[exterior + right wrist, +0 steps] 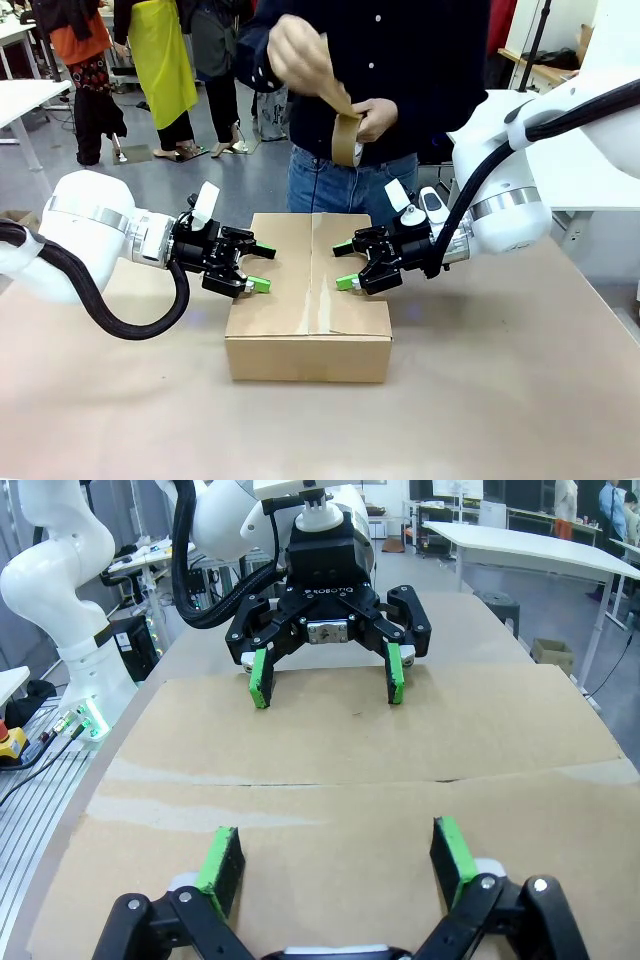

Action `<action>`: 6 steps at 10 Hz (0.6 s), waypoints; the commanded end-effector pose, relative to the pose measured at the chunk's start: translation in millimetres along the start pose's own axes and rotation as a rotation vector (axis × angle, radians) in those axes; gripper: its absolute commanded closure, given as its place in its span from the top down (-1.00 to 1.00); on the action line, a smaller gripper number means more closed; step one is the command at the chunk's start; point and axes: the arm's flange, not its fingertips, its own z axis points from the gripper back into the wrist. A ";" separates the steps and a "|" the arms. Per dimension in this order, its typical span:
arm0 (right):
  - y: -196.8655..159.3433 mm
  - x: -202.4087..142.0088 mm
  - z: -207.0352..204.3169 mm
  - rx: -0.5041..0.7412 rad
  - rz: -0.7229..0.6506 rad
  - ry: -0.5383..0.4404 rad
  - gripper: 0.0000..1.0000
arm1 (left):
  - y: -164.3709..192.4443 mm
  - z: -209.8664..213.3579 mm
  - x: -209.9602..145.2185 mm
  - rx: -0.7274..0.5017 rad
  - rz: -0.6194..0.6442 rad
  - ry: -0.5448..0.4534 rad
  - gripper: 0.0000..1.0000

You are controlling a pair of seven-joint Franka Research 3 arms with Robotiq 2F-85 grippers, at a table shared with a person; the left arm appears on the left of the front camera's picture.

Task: Pack the gift set into the box.
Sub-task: Press and hold the closed box until the human finishes sealing it.

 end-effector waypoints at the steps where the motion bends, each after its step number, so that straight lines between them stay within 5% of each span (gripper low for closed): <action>1: 0.1 -2.0 -0.6 0.000 0.009 -0.001 1.00 | -1.5 -0.3 -0.9 -0.018 -0.007 0.005 1.00; 6: 0.1 -2.0 -0.6 0.000 0.009 -0.001 1.00 | -1.5 -0.3 -0.9 -0.018 -0.007 0.005 1.00</action>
